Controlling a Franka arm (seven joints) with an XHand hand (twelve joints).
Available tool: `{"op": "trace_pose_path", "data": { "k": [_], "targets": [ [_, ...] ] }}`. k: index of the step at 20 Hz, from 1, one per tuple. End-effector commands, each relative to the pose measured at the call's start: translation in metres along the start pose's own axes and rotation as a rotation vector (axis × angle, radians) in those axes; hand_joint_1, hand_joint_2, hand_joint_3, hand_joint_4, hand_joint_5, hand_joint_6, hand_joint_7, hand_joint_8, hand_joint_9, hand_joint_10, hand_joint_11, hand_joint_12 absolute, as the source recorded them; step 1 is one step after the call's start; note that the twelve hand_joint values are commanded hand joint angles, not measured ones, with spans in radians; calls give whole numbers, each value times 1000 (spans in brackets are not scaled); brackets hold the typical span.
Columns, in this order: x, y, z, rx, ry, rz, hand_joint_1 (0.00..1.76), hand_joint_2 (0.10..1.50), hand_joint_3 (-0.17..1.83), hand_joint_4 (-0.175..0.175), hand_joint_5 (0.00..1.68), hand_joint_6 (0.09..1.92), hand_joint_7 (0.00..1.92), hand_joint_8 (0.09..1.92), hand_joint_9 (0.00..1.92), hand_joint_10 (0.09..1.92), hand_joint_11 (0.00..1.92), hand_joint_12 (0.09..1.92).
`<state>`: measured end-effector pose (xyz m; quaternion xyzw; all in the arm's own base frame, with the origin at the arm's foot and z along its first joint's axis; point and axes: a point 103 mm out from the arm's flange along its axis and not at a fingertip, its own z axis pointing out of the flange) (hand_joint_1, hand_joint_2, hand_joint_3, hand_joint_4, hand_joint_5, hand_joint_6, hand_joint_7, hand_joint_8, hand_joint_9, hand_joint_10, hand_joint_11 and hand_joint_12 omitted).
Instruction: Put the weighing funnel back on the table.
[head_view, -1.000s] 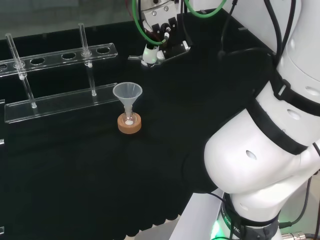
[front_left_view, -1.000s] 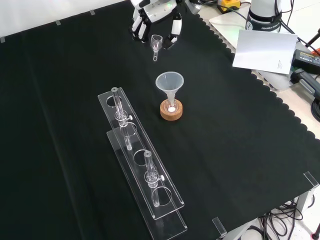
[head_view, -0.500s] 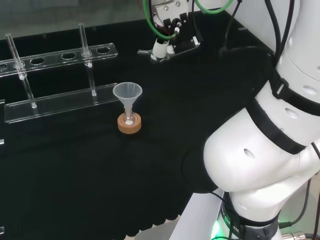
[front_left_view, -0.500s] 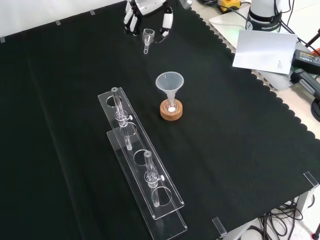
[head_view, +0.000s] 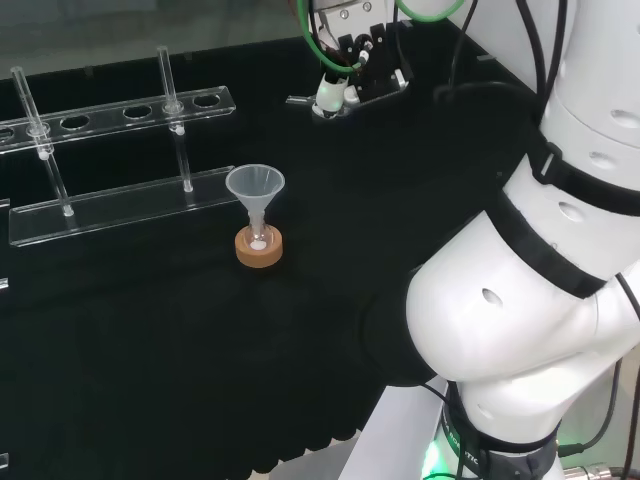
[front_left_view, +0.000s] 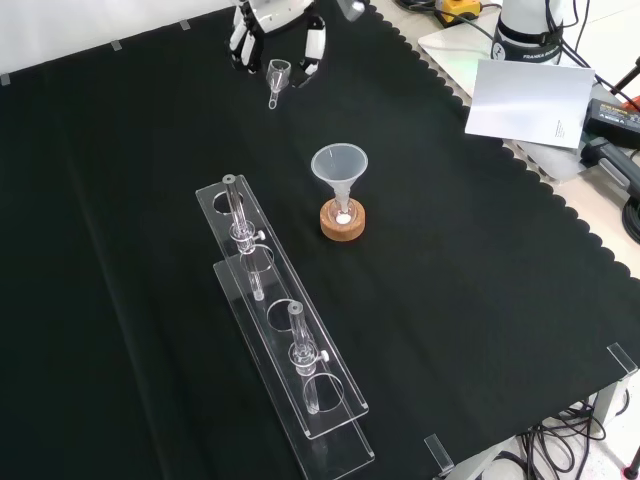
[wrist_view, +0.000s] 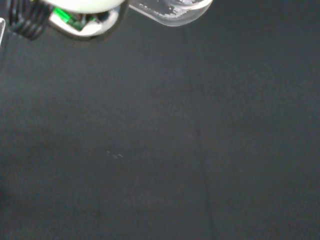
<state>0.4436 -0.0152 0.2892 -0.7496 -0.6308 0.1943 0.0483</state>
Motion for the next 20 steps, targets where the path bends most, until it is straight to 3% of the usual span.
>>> {"op": "trace_pose_path", "data": {
  "k": [1,20],
  "targets": [
    [0,40,8,13,-39,-15,1082,708,682,175,1124,945,626,643,1031,230,896,983],
    [26,116,57,69,-57,-132,1083,707,682,175,1125,943,624,645,1031,228,895,985]
  ]
}}
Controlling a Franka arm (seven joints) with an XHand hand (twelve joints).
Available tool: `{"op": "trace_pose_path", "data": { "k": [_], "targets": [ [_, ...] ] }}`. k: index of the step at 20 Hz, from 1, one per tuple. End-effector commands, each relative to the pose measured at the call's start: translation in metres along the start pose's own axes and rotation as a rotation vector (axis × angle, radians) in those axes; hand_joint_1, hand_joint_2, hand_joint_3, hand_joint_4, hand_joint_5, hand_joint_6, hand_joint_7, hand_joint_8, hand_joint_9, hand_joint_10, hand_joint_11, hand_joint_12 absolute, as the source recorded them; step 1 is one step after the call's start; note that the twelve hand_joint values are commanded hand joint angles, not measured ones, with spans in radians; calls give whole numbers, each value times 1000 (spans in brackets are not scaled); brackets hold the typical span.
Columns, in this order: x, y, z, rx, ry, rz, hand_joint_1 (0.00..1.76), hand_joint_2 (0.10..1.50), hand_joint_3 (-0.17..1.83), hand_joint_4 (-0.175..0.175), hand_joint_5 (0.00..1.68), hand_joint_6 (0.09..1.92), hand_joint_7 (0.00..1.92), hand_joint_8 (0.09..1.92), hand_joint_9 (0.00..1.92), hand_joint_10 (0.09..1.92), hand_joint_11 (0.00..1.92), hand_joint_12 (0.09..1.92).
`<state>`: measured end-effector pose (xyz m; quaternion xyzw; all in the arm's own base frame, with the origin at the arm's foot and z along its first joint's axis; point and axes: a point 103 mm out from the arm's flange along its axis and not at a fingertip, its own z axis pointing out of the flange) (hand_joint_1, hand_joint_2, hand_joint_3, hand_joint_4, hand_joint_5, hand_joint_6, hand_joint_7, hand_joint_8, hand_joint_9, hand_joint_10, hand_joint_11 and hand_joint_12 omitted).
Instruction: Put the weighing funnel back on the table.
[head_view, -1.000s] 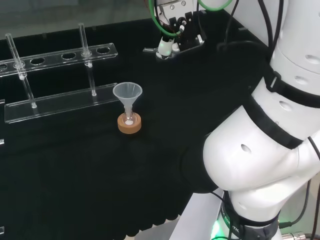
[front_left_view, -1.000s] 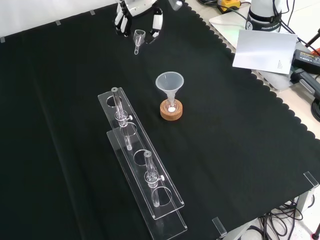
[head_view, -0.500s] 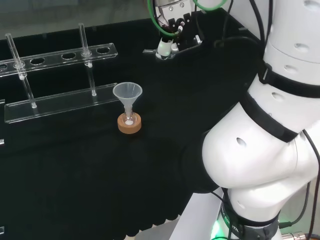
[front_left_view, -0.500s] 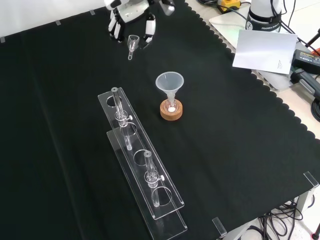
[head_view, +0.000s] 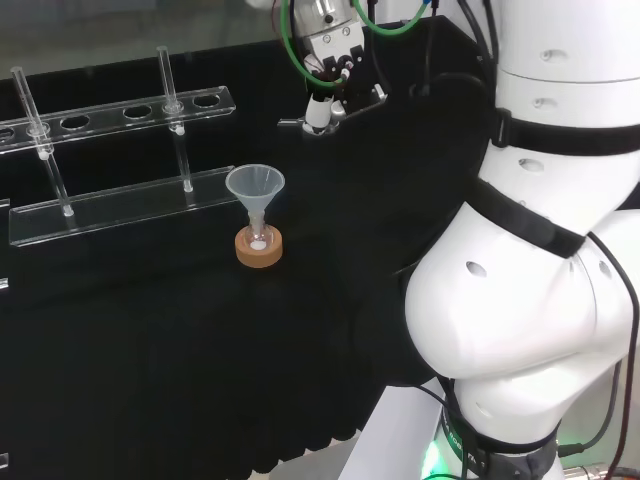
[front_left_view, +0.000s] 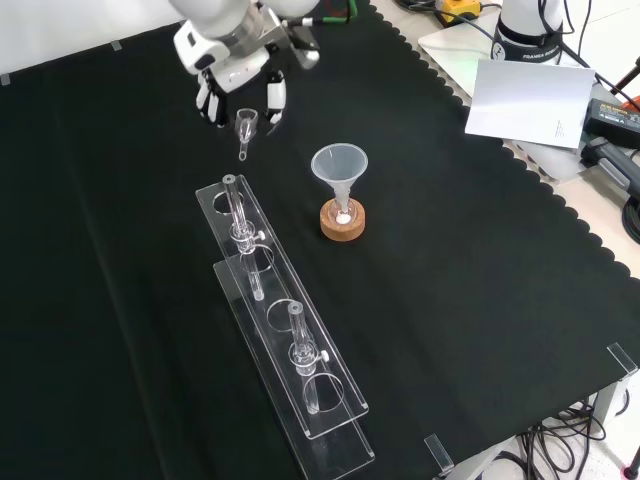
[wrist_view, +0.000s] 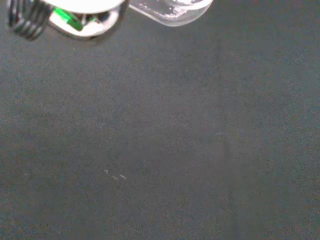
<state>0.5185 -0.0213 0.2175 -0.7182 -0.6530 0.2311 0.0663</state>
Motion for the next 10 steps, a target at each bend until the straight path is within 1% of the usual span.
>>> {"op": "trace_pose_path", "data": {
  "k": [1,5,8,10],
  "targets": [
    [7,27,18,2,-11,-61,1083,707,682,175,1126,943,624,645,1031,228,895,985],
    [15,36,28,14,-11,-69,1083,706,682,175,1126,941,624,646,1031,229,900,987],
    [12,42,35,26,-18,-75,1084,706,682,175,1127,940,624,646,1032,228,903,987],
    [18,48,38,31,-11,-85,1084,706,682,175,1128,939,624,647,1032,228,904,987]
  ]
}}
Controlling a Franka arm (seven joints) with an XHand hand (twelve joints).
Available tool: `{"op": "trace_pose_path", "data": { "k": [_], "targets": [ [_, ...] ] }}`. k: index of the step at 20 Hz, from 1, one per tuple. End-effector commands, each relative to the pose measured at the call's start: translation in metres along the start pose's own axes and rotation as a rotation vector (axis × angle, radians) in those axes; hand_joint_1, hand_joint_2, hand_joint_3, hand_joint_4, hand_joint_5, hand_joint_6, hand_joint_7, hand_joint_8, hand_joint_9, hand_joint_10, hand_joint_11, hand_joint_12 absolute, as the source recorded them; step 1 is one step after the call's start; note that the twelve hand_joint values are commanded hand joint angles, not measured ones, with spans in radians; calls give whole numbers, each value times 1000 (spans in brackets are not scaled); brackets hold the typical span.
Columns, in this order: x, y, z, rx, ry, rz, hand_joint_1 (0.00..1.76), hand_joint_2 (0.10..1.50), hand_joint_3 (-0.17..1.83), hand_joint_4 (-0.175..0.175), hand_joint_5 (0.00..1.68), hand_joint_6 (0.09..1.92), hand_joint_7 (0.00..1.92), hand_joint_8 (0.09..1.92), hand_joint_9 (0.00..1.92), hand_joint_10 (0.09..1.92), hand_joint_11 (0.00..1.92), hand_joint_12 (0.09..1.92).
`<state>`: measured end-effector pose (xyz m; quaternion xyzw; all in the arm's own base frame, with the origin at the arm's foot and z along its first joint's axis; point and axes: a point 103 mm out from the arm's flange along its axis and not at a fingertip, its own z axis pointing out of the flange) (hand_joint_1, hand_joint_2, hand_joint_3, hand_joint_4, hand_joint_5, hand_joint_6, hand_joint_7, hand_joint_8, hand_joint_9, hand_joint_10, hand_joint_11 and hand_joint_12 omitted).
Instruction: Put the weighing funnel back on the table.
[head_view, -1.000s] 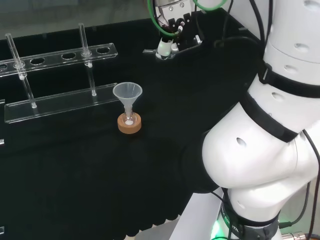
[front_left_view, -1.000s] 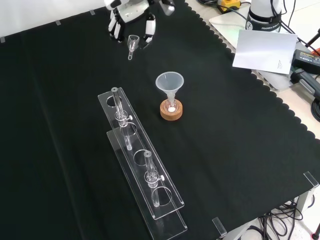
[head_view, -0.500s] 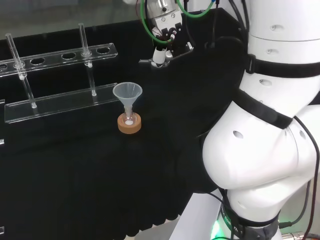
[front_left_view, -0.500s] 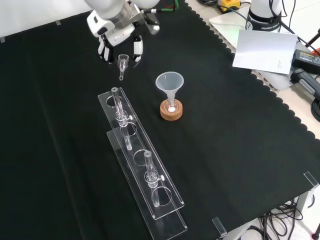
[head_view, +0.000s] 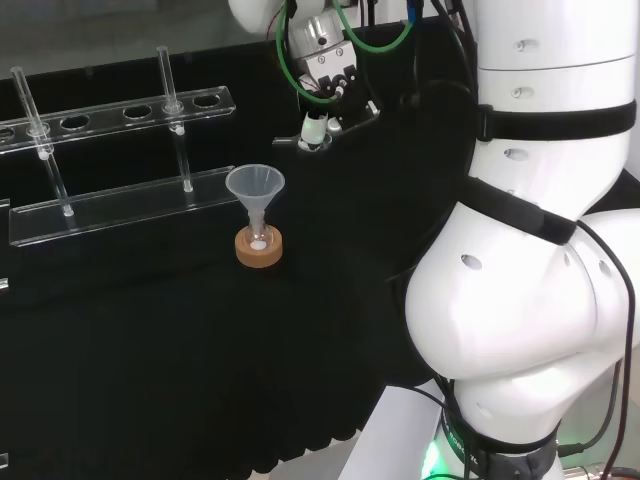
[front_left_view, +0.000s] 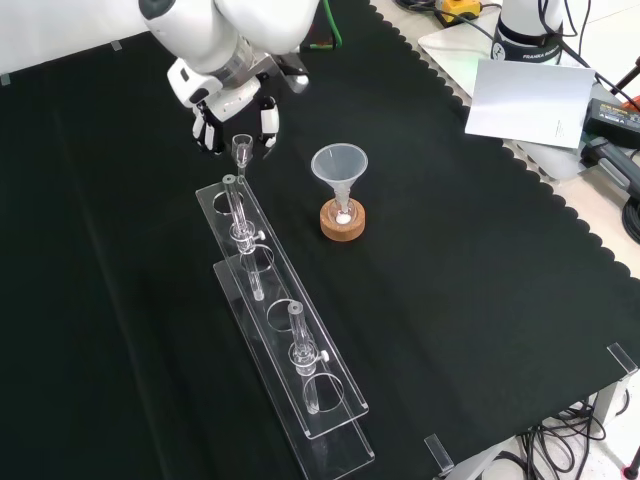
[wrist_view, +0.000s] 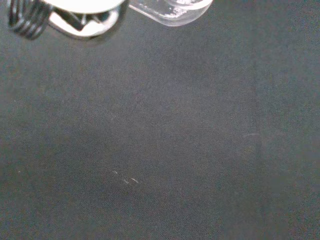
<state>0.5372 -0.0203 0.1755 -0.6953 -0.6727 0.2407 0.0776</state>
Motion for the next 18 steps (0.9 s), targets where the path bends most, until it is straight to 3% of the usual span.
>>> {"op": "trace_pose_path", "data": {
  "k": [1,9,18],
  "targets": [
    [4,17,11,11,10,-32,1084,706,682,175,1128,939,624,647,1032,228,905,986],
    [-1,38,32,9,37,-71,1084,705,682,175,1129,936,625,648,1032,228,908,985],
    [-5,46,41,23,44,-81,1085,704,682,175,1131,933,626,650,1033,228,913,983]
  ]
}}
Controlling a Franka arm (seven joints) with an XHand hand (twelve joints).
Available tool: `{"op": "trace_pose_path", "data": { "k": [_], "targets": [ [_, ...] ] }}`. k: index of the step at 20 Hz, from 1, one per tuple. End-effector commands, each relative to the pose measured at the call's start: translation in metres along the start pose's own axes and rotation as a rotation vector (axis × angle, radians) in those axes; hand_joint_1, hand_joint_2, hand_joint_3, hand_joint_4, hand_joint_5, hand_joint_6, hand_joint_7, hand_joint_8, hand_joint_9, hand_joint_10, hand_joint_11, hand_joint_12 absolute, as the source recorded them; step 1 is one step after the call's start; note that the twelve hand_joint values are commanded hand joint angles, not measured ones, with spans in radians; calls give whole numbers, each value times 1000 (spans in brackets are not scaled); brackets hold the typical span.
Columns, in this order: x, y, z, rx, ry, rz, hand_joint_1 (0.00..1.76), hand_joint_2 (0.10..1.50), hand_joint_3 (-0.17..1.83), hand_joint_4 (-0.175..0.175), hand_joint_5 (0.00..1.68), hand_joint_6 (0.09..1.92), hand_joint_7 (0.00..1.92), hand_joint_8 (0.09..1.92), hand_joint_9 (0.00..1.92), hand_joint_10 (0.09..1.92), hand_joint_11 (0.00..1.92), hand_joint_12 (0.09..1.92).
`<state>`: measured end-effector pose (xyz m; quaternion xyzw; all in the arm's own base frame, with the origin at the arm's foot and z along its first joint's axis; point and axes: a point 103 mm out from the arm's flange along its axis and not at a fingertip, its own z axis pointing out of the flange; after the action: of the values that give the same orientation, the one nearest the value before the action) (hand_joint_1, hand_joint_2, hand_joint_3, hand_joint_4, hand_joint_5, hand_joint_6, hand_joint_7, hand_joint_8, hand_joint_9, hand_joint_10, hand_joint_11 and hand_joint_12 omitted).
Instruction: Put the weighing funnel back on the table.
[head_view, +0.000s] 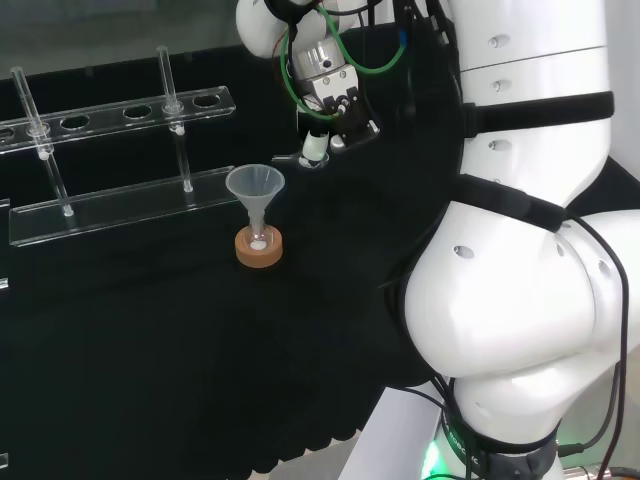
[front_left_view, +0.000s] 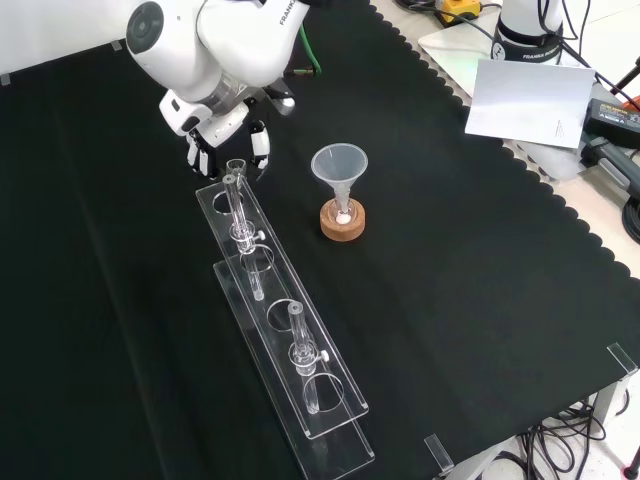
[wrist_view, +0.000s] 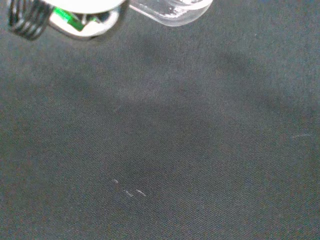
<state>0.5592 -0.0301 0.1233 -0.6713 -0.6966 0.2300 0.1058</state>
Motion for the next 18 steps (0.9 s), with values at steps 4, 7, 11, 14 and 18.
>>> {"op": "trace_pose_path", "data": {
  "k": [4,7,11,14,18],
  "targets": [
    [-2,7,6,22,-10,-5,1085,704,682,175,1132,932,627,651,1033,227,915,982],
    [2,13,11,32,-25,-8,1085,704,682,175,1132,932,627,651,1033,227,915,981],
    [6,19,14,45,-42,-5,1085,704,682,175,1132,931,627,652,1033,227,916,980],
    [6,22,17,47,-49,-4,1086,704,682,175,1133,930,628,652,1033,227,916,979],
    [0,23,19,48,-32,-16,1086,703,682,175,1133,929,628,652,1033,227,917,978]
  ]
}}
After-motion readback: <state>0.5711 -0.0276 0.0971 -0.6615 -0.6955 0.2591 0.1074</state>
